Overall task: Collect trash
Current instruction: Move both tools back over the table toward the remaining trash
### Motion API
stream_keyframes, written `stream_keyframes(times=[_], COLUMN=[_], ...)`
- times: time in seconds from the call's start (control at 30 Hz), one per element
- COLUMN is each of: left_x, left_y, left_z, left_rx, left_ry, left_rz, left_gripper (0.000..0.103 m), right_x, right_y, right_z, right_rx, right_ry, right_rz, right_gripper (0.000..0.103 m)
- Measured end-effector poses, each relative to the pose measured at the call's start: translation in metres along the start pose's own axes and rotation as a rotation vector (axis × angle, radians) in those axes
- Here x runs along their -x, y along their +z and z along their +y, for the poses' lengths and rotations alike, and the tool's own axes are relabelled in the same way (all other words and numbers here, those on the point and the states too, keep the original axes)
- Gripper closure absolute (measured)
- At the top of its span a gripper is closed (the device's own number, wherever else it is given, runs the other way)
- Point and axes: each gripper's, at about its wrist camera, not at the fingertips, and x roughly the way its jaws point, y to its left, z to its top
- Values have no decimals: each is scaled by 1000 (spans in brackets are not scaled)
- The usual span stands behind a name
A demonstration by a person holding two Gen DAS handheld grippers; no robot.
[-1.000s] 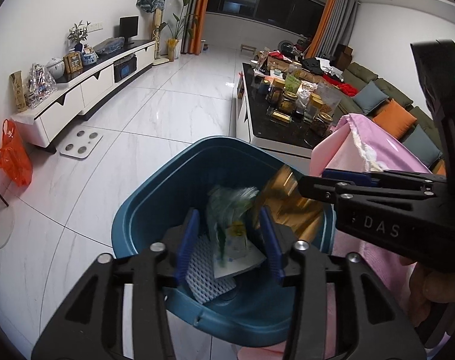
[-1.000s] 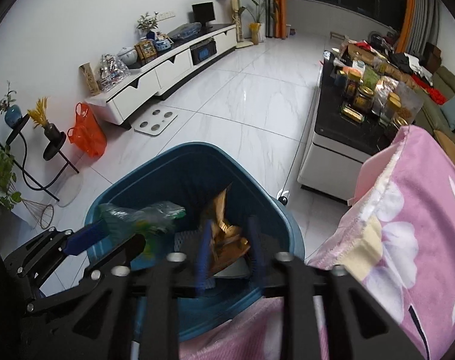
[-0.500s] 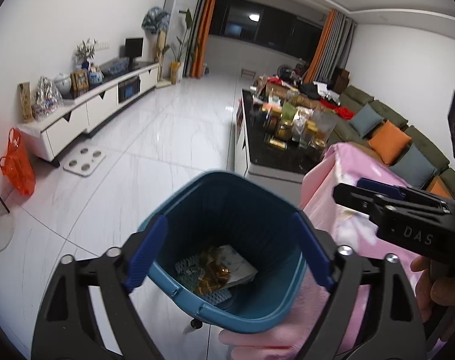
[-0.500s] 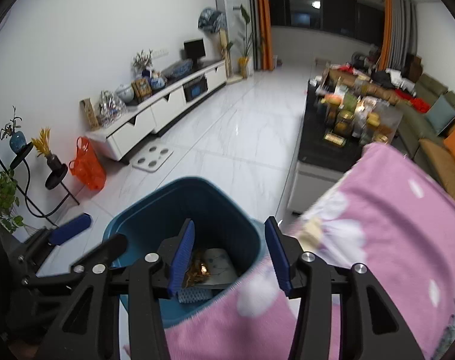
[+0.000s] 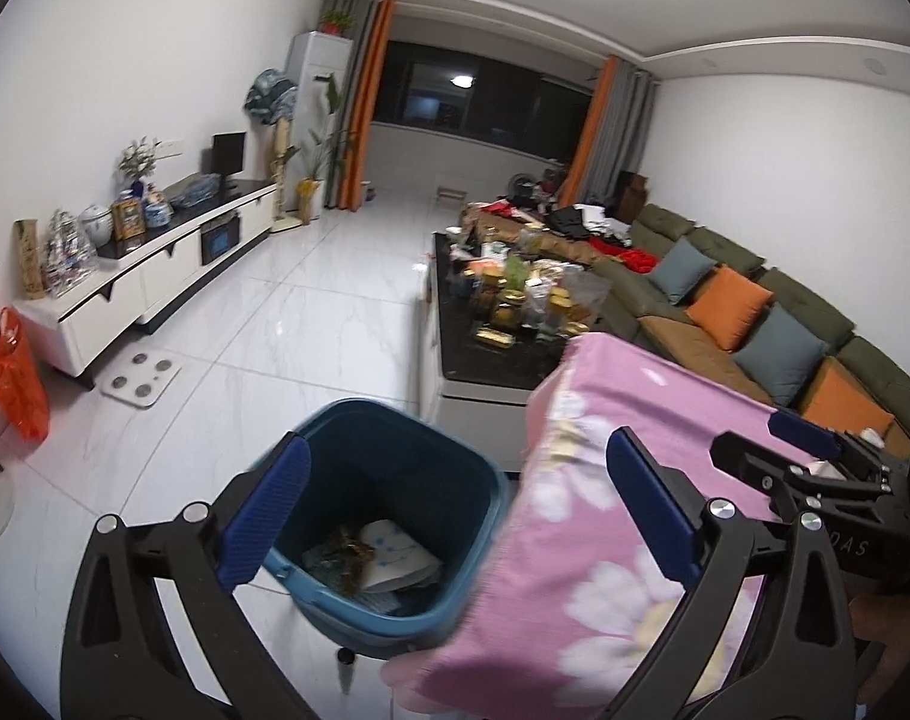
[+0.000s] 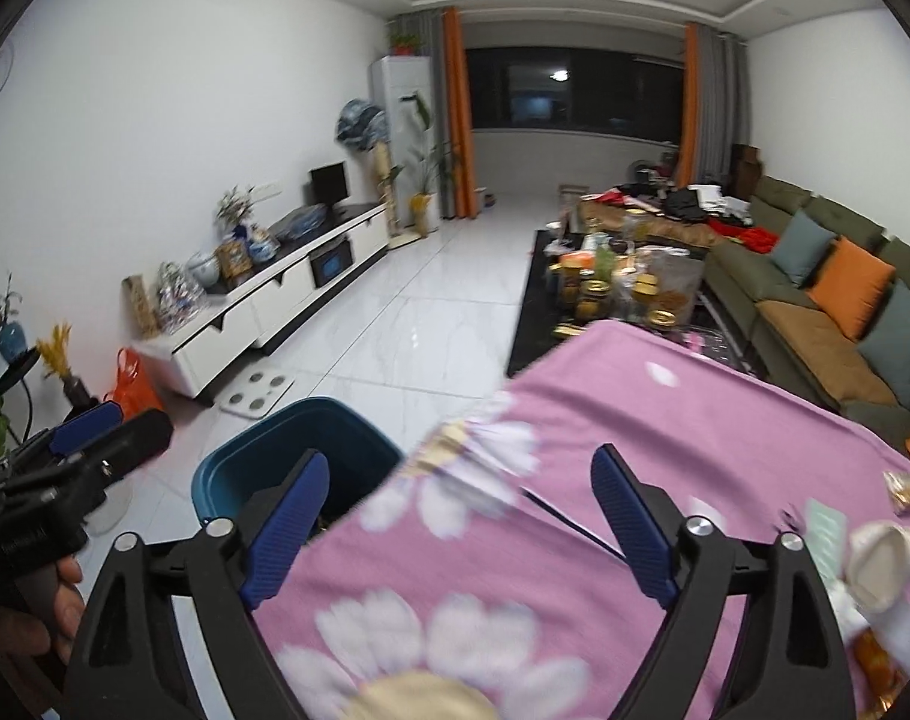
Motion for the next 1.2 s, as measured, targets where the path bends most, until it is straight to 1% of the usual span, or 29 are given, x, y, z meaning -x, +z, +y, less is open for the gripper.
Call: stream_keyframes(times=[0.13, 0.23, 0.43, 0.47, 0.53, 0.63, 0.7, 0.87, 1.07, 1.2], left_x=[21, 41, 77, 83, 92, 95, 98, 99, 101, 98], left_y=[-1, -3, -15, -19, -27, -31, -39, -59, -71, -72], left_z=[-32, -60, -107, -115, -131, -141, -152, -178, -192, -199], left_rx=[-34, -66, -123, -138, -162, -180, -193, -249, -275, -285], left_ry=[-58, -109, -198, -224, -257, -304, -332, -383, -427, -444], left_rz=[-27, -54, -115, -122, -123, -118, -117, -81, -83, -80], left_gripper=[6, 6, 6, 6, 6, 6, 6, 6, 6, 6], right_x=[37, 72, 136, 150, 168, 196, 210, 235, 244, 247], right_y=[-17, -33, -65, -72, -82, -98, -107, -133, -152, -161], right_z=[-32, -52, -81, -86, -94, -102, -104, -117, -118, -120], right_rx=[-43, -79, -139, -152, -167, -186, -201, -228, -244, -255], right_ry=[-68, -123, -228, -254, -284, -350, -381, -468, -530, -548], right_rz=[-46, -94, -179, -195, -217, -248, -262, -277, -262, -252], right_gripper=[9, 7, 7, 7, 7, 7, 7, 7, 7, 7])
